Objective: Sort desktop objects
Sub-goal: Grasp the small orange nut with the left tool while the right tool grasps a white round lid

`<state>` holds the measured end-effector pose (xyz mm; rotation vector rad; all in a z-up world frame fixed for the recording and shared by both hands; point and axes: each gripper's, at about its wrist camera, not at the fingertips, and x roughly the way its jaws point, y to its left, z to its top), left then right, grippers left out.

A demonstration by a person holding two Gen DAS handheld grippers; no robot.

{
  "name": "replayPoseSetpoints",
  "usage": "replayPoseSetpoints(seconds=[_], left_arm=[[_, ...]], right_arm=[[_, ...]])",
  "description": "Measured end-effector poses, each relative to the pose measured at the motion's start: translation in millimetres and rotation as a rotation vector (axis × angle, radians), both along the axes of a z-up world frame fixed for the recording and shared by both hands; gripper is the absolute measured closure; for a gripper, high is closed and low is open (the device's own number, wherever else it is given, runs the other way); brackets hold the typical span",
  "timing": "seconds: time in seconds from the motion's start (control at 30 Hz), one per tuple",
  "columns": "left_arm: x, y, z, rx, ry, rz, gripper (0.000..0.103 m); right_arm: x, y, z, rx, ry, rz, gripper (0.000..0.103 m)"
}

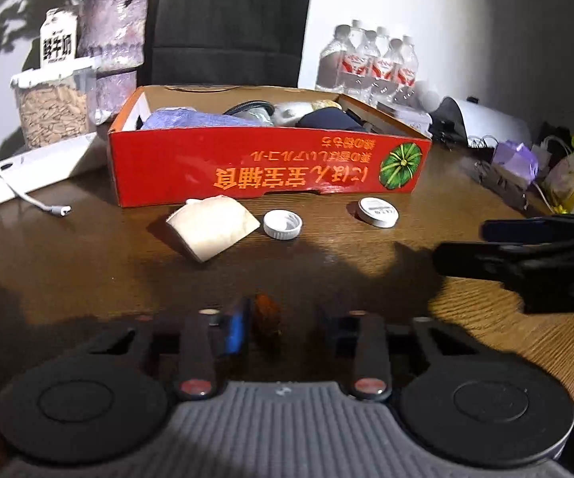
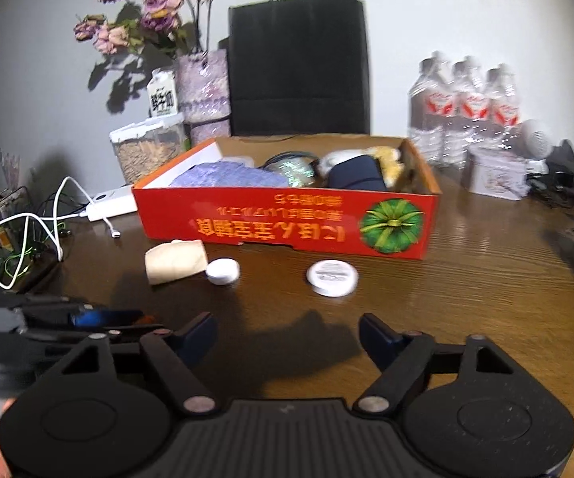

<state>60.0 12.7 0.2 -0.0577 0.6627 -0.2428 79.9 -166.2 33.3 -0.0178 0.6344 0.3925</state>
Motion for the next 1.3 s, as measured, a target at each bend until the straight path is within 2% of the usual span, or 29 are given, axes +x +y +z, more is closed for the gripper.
replayPoseSetpoints(seconds=[0.03,0.13,0.23,0.37,0.53,0.6,0.77,0.9,1.0,1.13,1.3], left_arm=[[1,4,0,-0.012,0.005,0.012,0.086],[4,16,0,-0.065,0.023,0.046,0.087],[3,24,1,-0.056,0.019,0.104,0.088],[2,35,3,-0.063,0.022,0.161,0.088],[2,42,7,-0.052,-0.004,0.226,0.088],[2,41,6,-0.045,0.003,0.223,0.088],[-2,39,6,-0.028,-0.004,0.228,0.088],[-20,42,4,-0.105,0.037,0.202,0.088],[-41,33,8,-0.12,0.049,0.186,0.088],[-67,13,24,-0.096,0.007,0.142,0.088],[-91,-6,49,-0.086,-0.054,0.098,0.088]], right_arm=[[7,6,-1,0.005,0.007,0.021,0.03],[29,27,-5,-0.002,0.015,0.078,0.032],[52,50,-10,-0.035,0.016,0.12,0.04],[75,76,-23,-0.08,0.049,0.133,0.044],[75,82,-29,-0.091,0.033,0.1,0.077],[73,78,-29,-0.09,0.038,0.085,0.077],[47,62,-27,-0.095,0.031,0.039,0.077],[1,31,-18,-0.083,-0.006,-0.025,0.077],[-31,11,-11,-0.077,-0.032,-0.067,0.077],[-66,-12,1,-0.045,-0.066,-0.102,0.077],[-102,-26,22,-0.032,-0.164,-0.111,0.077]])
